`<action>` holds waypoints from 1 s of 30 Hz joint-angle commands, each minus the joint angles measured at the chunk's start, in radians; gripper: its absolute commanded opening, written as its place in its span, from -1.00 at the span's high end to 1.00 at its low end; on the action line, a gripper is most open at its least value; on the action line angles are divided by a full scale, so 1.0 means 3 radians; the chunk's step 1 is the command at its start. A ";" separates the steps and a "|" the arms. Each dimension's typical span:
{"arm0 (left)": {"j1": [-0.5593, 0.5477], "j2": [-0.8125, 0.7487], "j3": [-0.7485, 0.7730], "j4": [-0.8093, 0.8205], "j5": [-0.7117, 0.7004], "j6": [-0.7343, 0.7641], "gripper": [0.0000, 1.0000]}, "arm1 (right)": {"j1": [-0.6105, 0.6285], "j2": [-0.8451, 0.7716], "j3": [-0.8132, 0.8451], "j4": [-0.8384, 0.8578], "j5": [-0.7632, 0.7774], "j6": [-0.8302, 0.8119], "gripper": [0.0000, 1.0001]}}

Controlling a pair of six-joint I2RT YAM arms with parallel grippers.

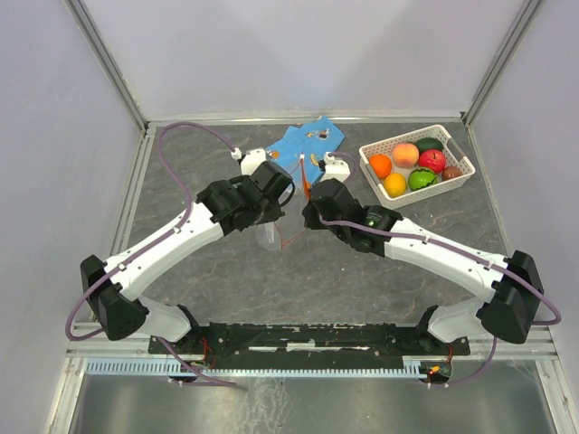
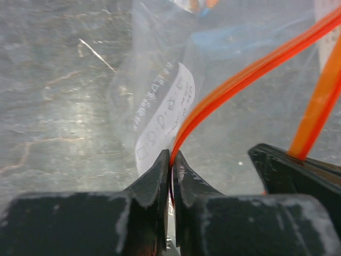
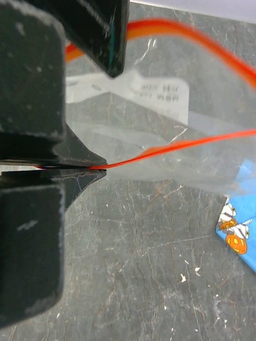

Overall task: Place the food in the zip-top bag and seal the zipper
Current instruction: Open the zipper of the food storage bag.

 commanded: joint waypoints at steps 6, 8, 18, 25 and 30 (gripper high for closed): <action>-0.0006 -0.0160 0.0483 -0.0802 -0.0980 0.0024 0.95 | -0.0186 -0.0116 0.0216 -0.0461 0.0008 -0.0114 0.97; -0.0008 -0.0196 0.0504 -0.0948 -0.1047 -0.0045 0.95 | -0.0288 -0.0120 0.0187 -0.0499 -0.0106 -0.0137 0.97; -0.0008 -0.0179 0.0311 -0.0925 -0.0717 -0.0142 0.95 | -0.0527 -0.0190 0.0081 -0.0258 -0.0852 -0.0530 0.65; -0.0007 0.0086 0.0495 -0.0865 -0.0688 0.0128 0.95 | -0.0686 -0.0354 0.0191 -0.0266 -0.1313 -0.0953 -0.08; -0.0002 0.0331 0.0742 -0.0992 -0.0849 0.0339 0.95 | -0.0951 -0.0476 0.0351 -0.0579 -0.1552 -0.1297 -0.49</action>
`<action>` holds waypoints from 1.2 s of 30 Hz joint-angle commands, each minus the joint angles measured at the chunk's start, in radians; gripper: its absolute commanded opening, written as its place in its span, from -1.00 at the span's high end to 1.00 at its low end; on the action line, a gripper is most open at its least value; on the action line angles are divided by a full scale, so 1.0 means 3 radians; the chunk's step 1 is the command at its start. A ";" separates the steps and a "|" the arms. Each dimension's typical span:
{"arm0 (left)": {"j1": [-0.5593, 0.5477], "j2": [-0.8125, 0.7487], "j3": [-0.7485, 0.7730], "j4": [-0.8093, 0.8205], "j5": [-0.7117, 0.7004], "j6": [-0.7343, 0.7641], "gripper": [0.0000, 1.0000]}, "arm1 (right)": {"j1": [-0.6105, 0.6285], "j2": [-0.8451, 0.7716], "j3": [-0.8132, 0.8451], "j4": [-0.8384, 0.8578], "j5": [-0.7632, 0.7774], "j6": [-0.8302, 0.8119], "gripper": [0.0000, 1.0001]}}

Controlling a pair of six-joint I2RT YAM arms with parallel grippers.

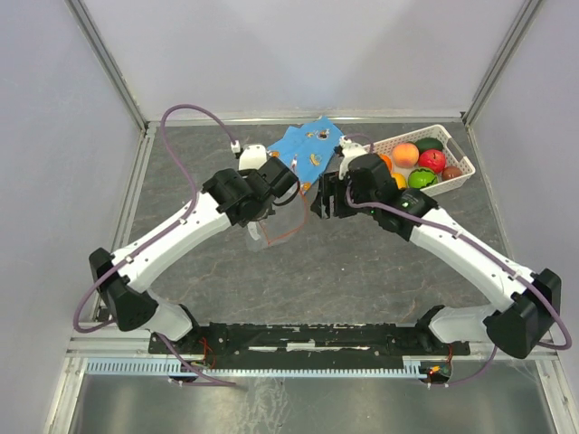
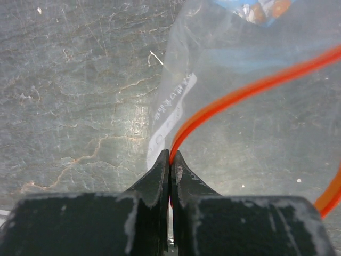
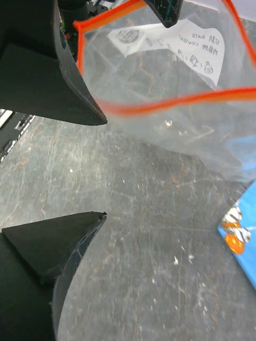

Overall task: Place the food in the zip-top bag and seal the zipper
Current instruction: Open the zipper of the food storage bag, then move the bin to the center of the board.

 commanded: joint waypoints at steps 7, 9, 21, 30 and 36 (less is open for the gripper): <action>0.0030 0.0400 0.0540 -0.0244 -0.0488 0.0504 0.95 | -0.0613 -0.0013 0.0567 -0.0792 -0.0372 -0.1023 -0.80; 0.0035 0.0460 0.0605 -0.0260 -0.0506 0.0571 0.95 | -0.0789 0.0097 0.0618 -0.0865 -0.0272 -0.1054 -0.84; 0.0054 0.0604 0.0721 -0.0230 -0.0490 0.0829 0.95 | -0.1667 0.1109 0.0781 -0.0376 0.0070 -0.1121 -0.99; 0.0080 0.0621 0.0668 -0.0210 -0.0516 0.0882 0.95 | -0.1726 0.1540 0.0786 -0.0478 -0.0252 -0.1133 -0.96; 0.0085 0.0631 0.0633 -0.0169 -0.0505 0.0901 0.95 | -0.1727 0.1410 0.0526 -0.0631 -0.0452 -0.0973 -0.91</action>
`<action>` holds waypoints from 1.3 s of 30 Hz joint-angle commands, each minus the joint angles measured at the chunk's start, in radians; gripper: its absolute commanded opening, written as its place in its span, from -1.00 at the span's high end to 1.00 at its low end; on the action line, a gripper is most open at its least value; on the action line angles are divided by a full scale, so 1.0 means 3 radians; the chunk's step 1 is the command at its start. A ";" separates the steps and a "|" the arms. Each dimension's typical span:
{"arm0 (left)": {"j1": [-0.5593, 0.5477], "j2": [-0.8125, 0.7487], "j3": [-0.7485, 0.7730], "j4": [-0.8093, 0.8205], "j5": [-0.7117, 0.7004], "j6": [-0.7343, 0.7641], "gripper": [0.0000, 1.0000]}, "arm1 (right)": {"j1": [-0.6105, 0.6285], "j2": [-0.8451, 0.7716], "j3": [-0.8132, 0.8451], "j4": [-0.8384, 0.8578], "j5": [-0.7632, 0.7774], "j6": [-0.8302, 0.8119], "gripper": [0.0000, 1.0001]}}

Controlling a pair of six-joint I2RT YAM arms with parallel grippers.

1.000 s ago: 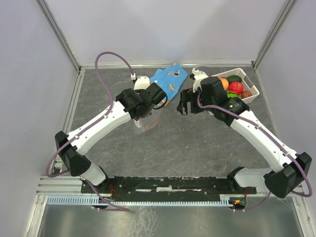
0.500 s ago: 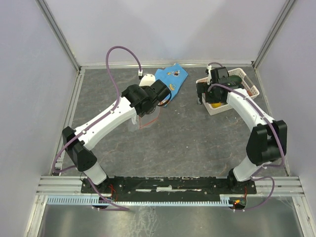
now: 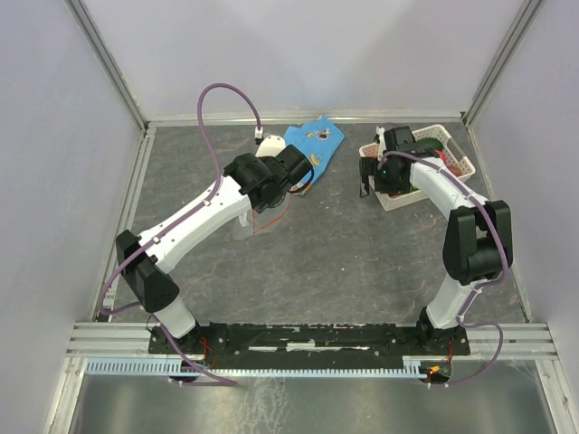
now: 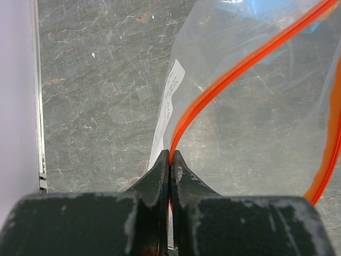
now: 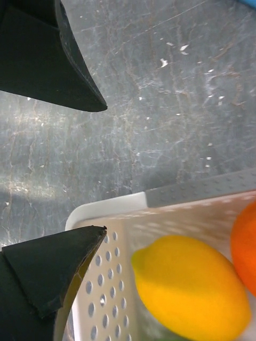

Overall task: Place the food in the zip-top bag and seal the zipper
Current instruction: Move the bin to the center of the board.

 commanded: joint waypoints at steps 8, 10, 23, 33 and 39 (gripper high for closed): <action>0.0023 -0.0001 -0.0042 0.0134 -0.0101 0.0125 0.95 | 0.0053 -0.0441 -0.0608 -0.0120 -0.0491 0.0324 -0.84; 0.0023 0.0004 -0.0043 0.0140 -0.0095 0.0134 0.95 | 0.0093 -0.0525 -0.0709 -0.0131 -0.0524 0.0378 -0.83; 0.0025 0.0005 -0.0063 0.0235 0.0048 0.0166 0.95 | 0.0206 -0.1084 -0.0688 -0.0370 -0.0336 0.0191 -0.96; 0.0029 0.0001 -0.0068 0.0318 0.0186 0.0227 0.95 | -0.0198 -0.0826 -0.0202 -0.0411 0.0611 0.0019 -0.98; 0.0027 -0.0009 -0.0061 0.0339 0.0226 0.0261 0.95 | -0.0355 -0.0507 -0.0005 -0.0300 0.0951 -0.0081 -0.98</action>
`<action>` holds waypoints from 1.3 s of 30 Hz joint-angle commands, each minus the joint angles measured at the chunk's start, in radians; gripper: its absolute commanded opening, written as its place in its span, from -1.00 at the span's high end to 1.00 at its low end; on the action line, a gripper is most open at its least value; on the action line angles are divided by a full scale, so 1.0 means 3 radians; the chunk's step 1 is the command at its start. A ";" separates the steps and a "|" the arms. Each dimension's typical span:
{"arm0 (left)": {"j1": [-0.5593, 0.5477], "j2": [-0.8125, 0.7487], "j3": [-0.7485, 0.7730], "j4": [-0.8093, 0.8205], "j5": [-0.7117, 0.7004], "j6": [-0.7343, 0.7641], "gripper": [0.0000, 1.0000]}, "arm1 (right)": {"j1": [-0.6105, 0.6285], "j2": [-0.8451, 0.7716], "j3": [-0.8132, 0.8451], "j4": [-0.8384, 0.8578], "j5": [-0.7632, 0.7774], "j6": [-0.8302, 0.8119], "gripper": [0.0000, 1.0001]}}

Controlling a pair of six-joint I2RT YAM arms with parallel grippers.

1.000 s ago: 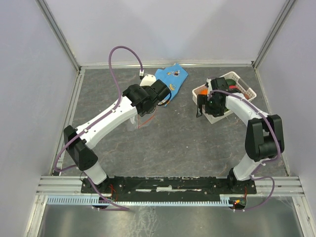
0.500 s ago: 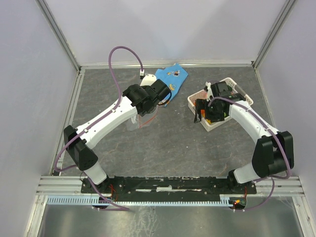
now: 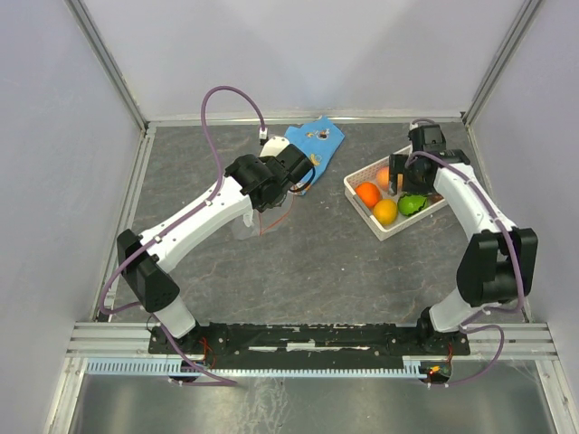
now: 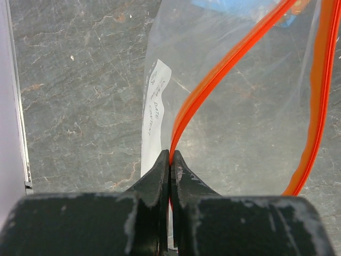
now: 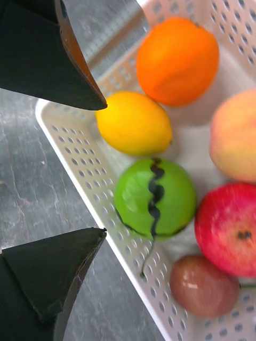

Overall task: Place the food in the zip-top bag and seal the zipper
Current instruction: Pick up the fake fruit from the bin.

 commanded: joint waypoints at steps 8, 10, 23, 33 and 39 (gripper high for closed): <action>0.0024 0.0016 0.0021 0.0139 0.0054 0.0188 0.95 | -0.0115 0.0565 0.0245 0.0281 0.0551 -0.0050 -0.98; 0.0031 0.0031 0.0026 0.0144 0.0064 0.0198 0.95 | -0.0131 0.0656 0.0233 0.0306 0.0572 -0.0035 -0.98; 0.0048 0.0121 0.0088 0.0148 0.0094 0.0242 0.95 | -0.0213 0.0977 0.0122 0.0532 0.0416 -0.0019 -0.98; 0.0050 0.0139 0.0121 0.0139 0.0126 0.0222 0.95 | -0.0254 0.1011 0.0068 0.0551 0.0235 -0.0011 -0.98; 0.0055 0.0112 0.0144 0.0129 0.0140 0.0194 0.95 | -0.0253 0.0883 0.0018 0.0533 0.0128 0.0006 -0.67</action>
